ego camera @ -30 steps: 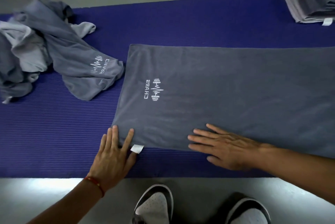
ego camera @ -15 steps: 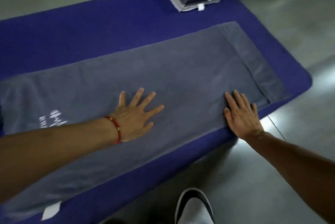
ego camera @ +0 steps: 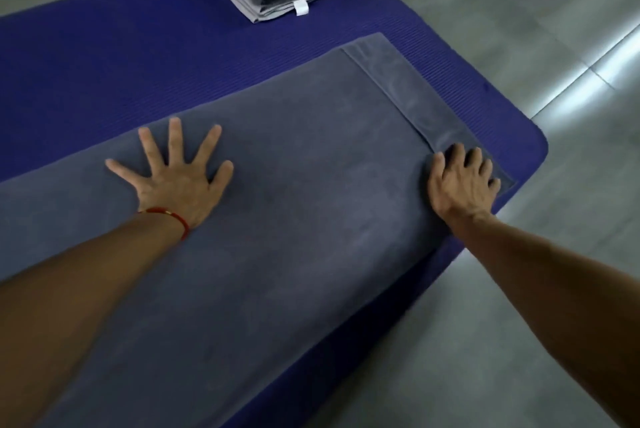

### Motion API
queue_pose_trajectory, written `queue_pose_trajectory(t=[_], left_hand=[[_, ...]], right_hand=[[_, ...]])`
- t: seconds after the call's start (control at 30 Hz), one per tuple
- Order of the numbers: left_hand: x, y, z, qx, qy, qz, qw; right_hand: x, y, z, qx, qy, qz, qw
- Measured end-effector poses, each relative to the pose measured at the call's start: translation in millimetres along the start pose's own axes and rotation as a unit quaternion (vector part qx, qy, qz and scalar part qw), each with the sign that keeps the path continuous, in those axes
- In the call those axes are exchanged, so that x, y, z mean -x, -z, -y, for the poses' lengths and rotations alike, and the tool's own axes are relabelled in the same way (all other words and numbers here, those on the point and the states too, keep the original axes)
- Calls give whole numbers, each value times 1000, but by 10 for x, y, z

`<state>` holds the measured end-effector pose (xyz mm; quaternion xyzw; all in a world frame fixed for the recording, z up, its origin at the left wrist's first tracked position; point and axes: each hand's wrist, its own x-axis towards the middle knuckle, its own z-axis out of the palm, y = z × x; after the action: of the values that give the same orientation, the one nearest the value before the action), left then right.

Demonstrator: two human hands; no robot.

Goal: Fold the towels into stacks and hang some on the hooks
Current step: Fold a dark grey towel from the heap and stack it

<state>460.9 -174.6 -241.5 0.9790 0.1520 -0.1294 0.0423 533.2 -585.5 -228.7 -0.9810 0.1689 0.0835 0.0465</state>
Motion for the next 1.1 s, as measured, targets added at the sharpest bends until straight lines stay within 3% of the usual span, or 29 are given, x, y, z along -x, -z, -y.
queue_pose_trajectory(t=[0.03,0.13,0.2,0.37,0.53,0.67,0.9,1.0,1.1], left_hand=[[-64,3,58,-3,5,-11,1000],[-125,-52,130,-9,0,-45,999],[-114,-76,136,-11,-2,-55,998],[-85,-103,153,-34,-6,-77,996],[-67,-93,146,-33,-16,-75,997],[-49,-60,132,-19,-15,-65,998],[-12,-36,150,-38,4,-60,997],[116,-23,281,-35,-27,-45,998],[552,-127,834,-34,-75,-45,996]], right_hand=[[-54,5,170,-10,-1,-18,1000],[-350,35,719,-2,128,-10,992],[-619,74,1114,-15,169,18,985],[-1225,98,1879,23,143,76,987],[-1387,97,2255,8,111,70,991],[-735,-156,2277,5,126,32,991],[1154,-509,1994,24,237,11,971],[1924,-643,1941,28,270,18,962],[2613,-767,1985,22,311,17,950]])
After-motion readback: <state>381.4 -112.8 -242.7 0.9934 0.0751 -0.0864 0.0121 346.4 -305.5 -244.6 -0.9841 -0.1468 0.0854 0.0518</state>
